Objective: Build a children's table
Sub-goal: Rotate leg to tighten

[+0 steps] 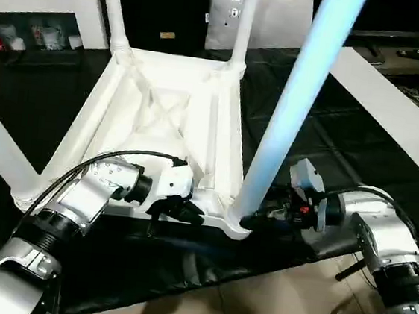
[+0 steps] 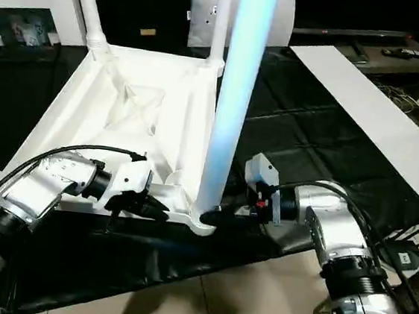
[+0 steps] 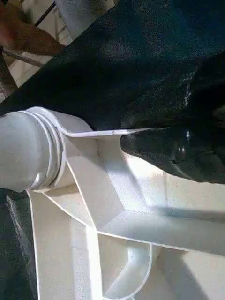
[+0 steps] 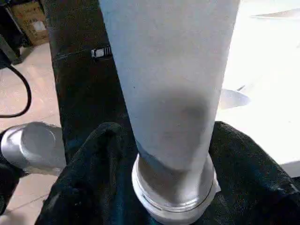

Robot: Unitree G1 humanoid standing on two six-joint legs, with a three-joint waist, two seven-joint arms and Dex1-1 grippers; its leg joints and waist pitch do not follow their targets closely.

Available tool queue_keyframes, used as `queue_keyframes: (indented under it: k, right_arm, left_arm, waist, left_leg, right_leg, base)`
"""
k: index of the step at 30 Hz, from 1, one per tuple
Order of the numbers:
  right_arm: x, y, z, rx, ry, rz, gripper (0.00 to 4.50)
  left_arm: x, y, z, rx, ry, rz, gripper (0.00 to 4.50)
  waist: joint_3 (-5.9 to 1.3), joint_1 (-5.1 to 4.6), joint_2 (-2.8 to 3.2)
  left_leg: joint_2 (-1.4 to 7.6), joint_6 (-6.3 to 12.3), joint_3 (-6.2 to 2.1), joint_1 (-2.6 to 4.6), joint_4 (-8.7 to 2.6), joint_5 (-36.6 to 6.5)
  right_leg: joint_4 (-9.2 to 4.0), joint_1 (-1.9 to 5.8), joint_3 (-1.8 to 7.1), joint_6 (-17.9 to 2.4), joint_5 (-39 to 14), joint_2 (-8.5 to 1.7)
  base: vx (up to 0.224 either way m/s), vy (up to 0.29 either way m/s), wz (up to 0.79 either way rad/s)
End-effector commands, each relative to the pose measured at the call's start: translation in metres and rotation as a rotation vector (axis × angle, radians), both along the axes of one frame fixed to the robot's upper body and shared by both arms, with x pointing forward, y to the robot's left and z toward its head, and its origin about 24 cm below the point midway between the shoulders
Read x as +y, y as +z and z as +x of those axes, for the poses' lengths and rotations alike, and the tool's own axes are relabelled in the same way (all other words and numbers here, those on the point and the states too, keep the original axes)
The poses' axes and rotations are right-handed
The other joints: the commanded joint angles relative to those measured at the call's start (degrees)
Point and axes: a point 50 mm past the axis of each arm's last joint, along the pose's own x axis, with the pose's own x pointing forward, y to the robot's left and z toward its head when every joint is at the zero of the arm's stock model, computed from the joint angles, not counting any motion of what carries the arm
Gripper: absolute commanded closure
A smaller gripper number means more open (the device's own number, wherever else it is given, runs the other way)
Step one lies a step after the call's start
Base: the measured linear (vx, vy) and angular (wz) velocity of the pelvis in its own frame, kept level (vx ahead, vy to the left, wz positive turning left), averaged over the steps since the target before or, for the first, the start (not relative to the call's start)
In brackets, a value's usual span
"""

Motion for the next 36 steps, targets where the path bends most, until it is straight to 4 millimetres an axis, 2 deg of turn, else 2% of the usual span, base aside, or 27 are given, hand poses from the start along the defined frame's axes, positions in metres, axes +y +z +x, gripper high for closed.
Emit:
queue_keyframes:
  k: [1, 9, 14, 16, 17, 18, 20, 21, 22, 23, 24, 25, 26, 27, 28, 29, 30, 31, 32, 33, 34, 35, 36]
  right_arm:
    - [0.004, 0.000, -0.001, 0.003, 0.037, 0.002, 1.77]
    - [0.008, -0.004, -0.004, 0.037, 0.028, 0.018, 2.49]
    - [0.014, -0.006, -0.004, 0.080, -0.056, 0.040, 2.58]
    - [0.019, -0.010, -0.001, 0.088, -0.135, 0.031, 2.59]
    - [0.024, -0.013, 0.002, 0.090, -0.207, 0.022, 2.59]
    - [0.024, -0.013, 0.002, 0.090, -0.207, 0.022, 2.59]
    - [0.034, -0.017, 0.010, 0.094, -0.338, 0.008, 2.61]
    - [0.039, -0.019, 0.014, 0.100, -0.408, 0.001, 2.61]
    - [0.043, -0.020, 0.018, 0.107, -0.468, -0.004, 2.61]
    - [0.045, -0.021, 0.019, 0.112, -0.497, -0.007, 2.61]
    - [0.047, -0.021, 0.021, 0.117, -0.533, -0.010, 2.61]
    - [0.051, -0.022, 0.026, 0.128, -0.606, -0.014, 2.61]
    - [0.054, -0.023, 0.029, 0.131, -0.646, -0.022, 2.61]
    - [0.056, -0.023, 0.031, 0.134, -0.688, -0.031, 2.61]
    - [0.061, -0.024, 0.036, 0.142, -0.764, -0.025, 2.61]
    - [0.064, -0.024, 0.039, 0.147, -0.824, -0.015, 2.61]
    - [0.067, -0.024, 0.041, 0.141, -0.859, -0.009, 2.26]
    - [0.068, -0.024, 0.042, 0.140, -0.876, 0.005, 2.05]
    - [0.069, -0.024, 0.043, 0.129, -0.876, 0.011, 2.05]
    - [0.071, -0.022, 0.043, 0.114, -0.873, 0.022, 1.91]
    - [0.072, -0.020, 0.043, 0.102, -0.864, 0.040, 1.91]
    - [0.073, -0.020, 0.043, 0.098, -0.861, 0.046, 1.74]
    - [0.073, -0.017, 0.042, 0.086, -0.844, 0.069, 1.74]
  left_arm:
    - [-0.011, 0.006, -0.002, -0.018, -0.099, 0.004, 4.50]
    - [-0.012, 0.006, 0.001, -0.019, -0.061, -0.012, 4.50]
    - [-0.018, 0.007, 0.005, -0.006, 0.024, -0.063, 4.50]
    - [-0.022, 0.008, 0.007, -0.008, 0.065, -0.080, 4.50]
    - [-0.026, 0.007, 0.008, -0.010, 0.104, -0.090, 4.50]
    - [-0.026, 0.007, 0.008, -0.010, 0.104, -0.090, 4.50]
    - [-0.036, 0.008, 0.011, -0.012, 0.177, -0.118, 4.50]
    - [-0.041, 0.008, 0.013, -0.015, 0.224, -0.134, 4.50]
    - [-0.045, 0.009, 0.016, -0.017, 0.265, -0.146, 4.50]
    - [-0.047, 0.010, 0.017, -0.019, 0.286, -0.153, 4.50]
    - [-0.050, 0.010, 0.019, -0.021, 0.312, -0.160, 4.50]
    - [-0.053, 0.012, 0.022, -0.023, 0.365, -0.174, 4.50]
    - [-0.056, 0.014, 0.025, -0.029, 0.403, -0.187, 4.50]
    - [-0.058, 0.015, 0.029, -0.036, 0.444, -0.200, 4.50]
    - [-0.061, 0.018, 0.034, -0.046, 0.515, -0.226, 4.50]
    - [-0.064, 0.021, 0.039, -0.060, 0.585, -0.251, 4.50]
    - [-0.066, 0.024, 0.042, -0.067, 0.627, -0.266, 4.50]
    - [-0.067, 0.025, 0.044, -0.071, 0.646, -0.275, 4.50]
    - [-0.068, 0.027, 0.045, -0.076, 0.656, -0.286, 4.50]
    - [-0.069, 0.028, 0.045, -0.078, 0.660, -0.289, 4.50]
    - [-0.070, 0.028, 0.044, -0.082, 0.656, -0.287, 4.50]
    - [-0.070, 0.029, 0.044, -0.083, 0.654, -0.286, 4.50]
    - [-0.070, 0.029, 0.043, -0.087, 0.636, -0.279, 4.50]
  waist:
    - [-4.43, -0.22, -0.29]
    - [-4.49, -0.07, -0.18]
    - [-4.39, -0.08, -0.13]
    - [-4.12, -0.30, 0.00]
    - [-3.89, -0.71, 0.00]
    - [-3.68, -0.94, 0.02]
    - [-3.42, -1.83, 0.14]
    - [-3.43, -2.81, 0.39]
    - [-3.51, -3.62, 1.62]
    - [-3.60, -3.56, 2.51]
    - [-3.03, -3.90, 1.77]
    - [-2.74, -4.10, 0.70]
    - [-2.40, -3.92, -0.88]
    - [-1.51, -3.88, -3.09]
    - [-3.33, -3.62, -2.29]
    - [-4.27, -3.18, -2.62]
    - [-5.14, -2.81, 0.02]
    - [-5.25, -2.95, 0.38]
    - [-5.22, -3.25, 0.06]
    - [-4.87, -3.54, -0.14]
    - [-4.83, -3.66, -0.17]
    - [-4.72, -3.65, -0.22]
    - [-4.74, -3.65, 0.12]
  left_leg:
    - [1.76, 6.44, 0.41, -0.81, -3.49, 0.8]
    - [1.73, 5.83, 0.40, -0.77, -3.50, 0.1]
    - [1.81, 5.34, 0.38, -0.61, -3.58, -0.1]
    - [1.48, 4.71, 0.49, -0.58, -3.60, -2.0]
    - [1.05, 3.70, 0.56, -0.27, -3.53, -4.2]
    - [0.98, 3.41, 0.64, -0.08, -3.53, -5.2]
    - [0.57, 2.93, 0.73, 0.49, -3.13, -8.3]
    - [1.21, 3.03, 0.38, 0.38, -3.01, -10.1]
    - [4.03, 3.49, -0.74, 0.47, -3.74, -13.2]
    - [10.47, 3.99, -4.31, -1.52, -7.61, -20.1]
    - [11.16, 2.61, -4.14, 0.52, -8.96, -24.8]
    - [8.21, 1.13, -2.53, 1.27, -7.54, -26.1]
    - [2.65, -0.02, -0.41, 2.27, -4.34, -24.3]
    - [-5.18, 2.27, 3.26, 4.19, 4.89, -11.9]
    - [-5.18, 3.73, 2.95, 1.88, 4.09, -9.5]
    - [-3.73, 4.26, 0.98, -3.40, 1.86, -4.0]
    - [-1.07, 4.87, -0.80, -3.30, -1.35, 2.9]
    - [0.02, 5.27, -1.08, -2.26, -1.50, 3.7]
    - [0.30, 5.62, -0.88, -1.63, -1.64, 3.4]
    - [-0.15, 5.39, -0.50, -1.61, -2.11, 1.3]
    - [-0.63, 5.48, -0.19, -1.55, -2.24, -0.5]
    - [-0.67, 5.64, -0.16, -1.54, -2.29, -1.4]
    - [-0.30, 6.10, -0.32, -1.41, -2.50, -1.7]
  right_leg:
    - [-3.52, 4.92, 4.14, 0.9, -23.0, -4.68]
    - [-3.68, 4.96, 4.01, 1.7, -23.6, -4.59]
    - [-3.93, 4.88, 3.90, 2.1, -24.2, -4.56]
    - [-4.56, 4.90, 3.60, 3.1, -26.9, -4.54]
    - [-5.45, 4.79, 3.02, 5.0, -30.3, -4.34]
    - [-5.96, 4.65, 2.71, 5.7, -31.8, -4.25]
    - [-7.44, 4.43, 1.31, 8.3, -35.3, -3.78]
    - [-8.41, 5.19, -0.08, 10.2, -35.9, -3.52]
    - [-8.18, 6.41, -0.84, 9.8, -33.4, -3.80]
    - [1.62, 8.93, 2.96, 6.4, -22.6, -5.07]
    - [4.93, 5.66, 7.46, 1.6, -11.6, -5.96]
    - [2.84, 4.91, 8.36, 0.4, -14.6, -6.11]
    - [-3.13, 3.23, 7.12, 3.4, -30.3, -5.33]
    - [-9.84, -1.72, 3.33, 15.4, -59.2, -2.73]
    - [-7.77, 1.56, 4.30, 16.2, -58.5, -4.13]
    - [-4.72, 6.15, 4.53, 18.2, -47.2, -5.10]
    - [-3.64, 5.54, 4.68, 15.5, -27.8, -3.72]
    - [-3.72, 4.84, 4.48, 13.1, -23.6, -3.52]
    - [-3.88, 4.32, 4.43, 11.0, -21.8, -3.18]
    - [-4.00, 4.61, 4.13, 7.6, -22.1, -3.15]
    - [-4.64, 4.75, 3.87, 7.0, -25.2, -3.24]
    - [-4.92, 4.75, 3.75, 7.2, -26.6, -3.31]
    - [-5.21, 4.75, 3.66, 7.1, -27.3, -3.44]
  base:
    - [0.000, 0.000, 0.00]
    - [0.000, 0.000, 0.00]
    - [0.000, 0.000, 0.00]
    - [0.000, 0.000, 0.00]
    - [0.000, 0.000, 0.00]
    - [0.000, 0.000, 0.00]
    - [0.000, 0.000, 0.00]
    - [0.000, 0.000, 0.00]
    - [0.000, 0.000, 0.00]
    - [0.000, 0.000, 0.00]
    - [0.000, 0.000, 0.00]
    - [0.000, 0.000, 0.00]
    - [0.001, -0.065, 0.09]
    - [0.000, 0.000, 0.00]
    - [0.023, -0.055, -0.15]
    - [0.015, -0.031, -0.31]
    - [0.010, -0.031, -0.29]
    - [0.000, 0.000, 0.00]
    - [0.000, 0.000, 0.00]
    - [0.000, 0.000, 0.00]
    - [0.000, 0.000, 0.00]
    - [0.000, 0.000, 0.00]
    - [0.000, 0.000, 0.00]
